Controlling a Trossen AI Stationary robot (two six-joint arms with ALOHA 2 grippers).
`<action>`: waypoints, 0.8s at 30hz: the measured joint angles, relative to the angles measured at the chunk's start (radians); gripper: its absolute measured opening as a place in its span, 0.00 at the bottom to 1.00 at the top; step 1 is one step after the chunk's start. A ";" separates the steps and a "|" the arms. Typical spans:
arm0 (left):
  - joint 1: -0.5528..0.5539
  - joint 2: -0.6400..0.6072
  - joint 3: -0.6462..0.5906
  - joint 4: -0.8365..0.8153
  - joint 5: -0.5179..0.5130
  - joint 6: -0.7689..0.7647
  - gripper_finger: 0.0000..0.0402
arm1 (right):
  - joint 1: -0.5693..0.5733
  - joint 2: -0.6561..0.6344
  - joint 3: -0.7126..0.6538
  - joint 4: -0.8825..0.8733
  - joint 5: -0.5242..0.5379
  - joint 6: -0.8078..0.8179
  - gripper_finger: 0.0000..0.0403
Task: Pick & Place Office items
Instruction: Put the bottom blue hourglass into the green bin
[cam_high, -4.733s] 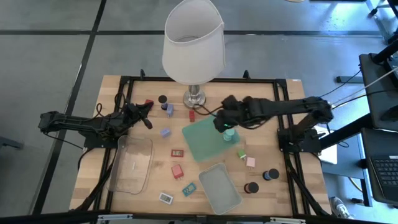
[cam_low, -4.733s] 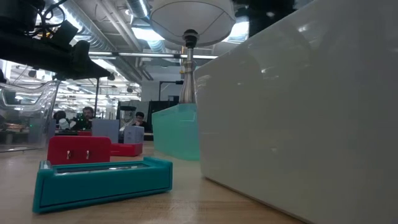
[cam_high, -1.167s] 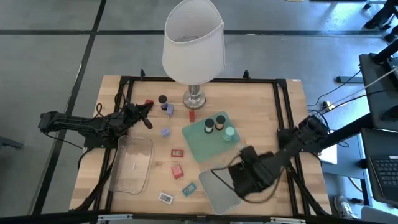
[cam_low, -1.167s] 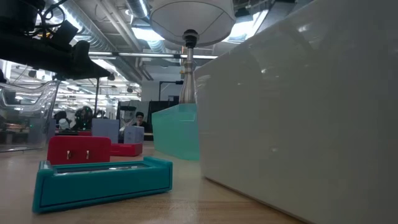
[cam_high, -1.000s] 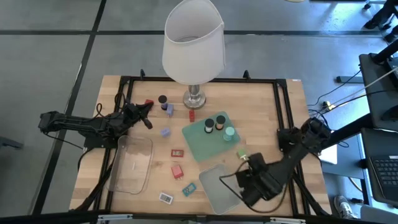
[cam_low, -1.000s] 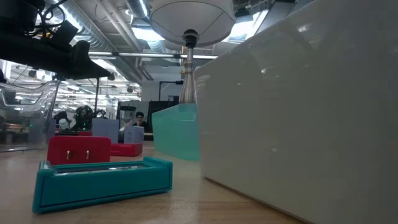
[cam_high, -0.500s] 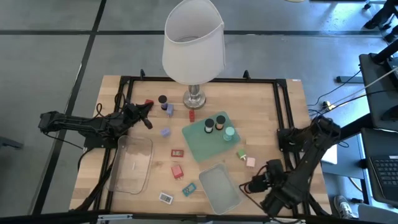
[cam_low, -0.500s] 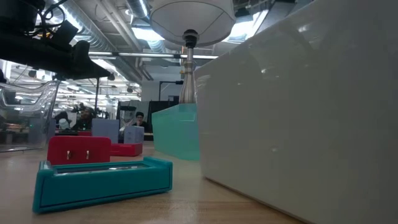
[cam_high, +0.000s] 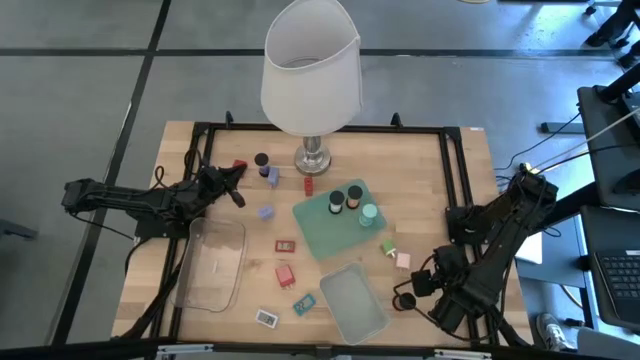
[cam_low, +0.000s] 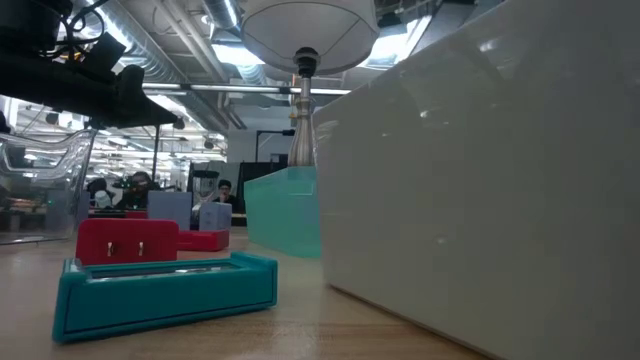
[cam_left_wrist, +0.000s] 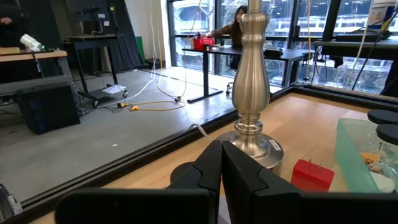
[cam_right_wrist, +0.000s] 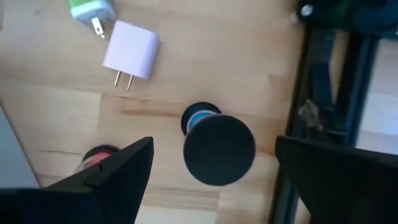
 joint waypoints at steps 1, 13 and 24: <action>0.000 0.000 0.000 0.000 0.000 0.000 0.02 | 0.001 -0.005 -0.020 0.021 -0.003 0.000 0.85; 0.000 0.000 0.000 0.000 0.000 0.000 0.02 | 0.001 -0.015 -0.132 0.139 -0.023 -0.019 0.85; 0.000 0.000 0.000 0.000 0.000 0.000 0.02 | 0.000 -0.015 -0.152 0.203 -0.023 -0.019 0.63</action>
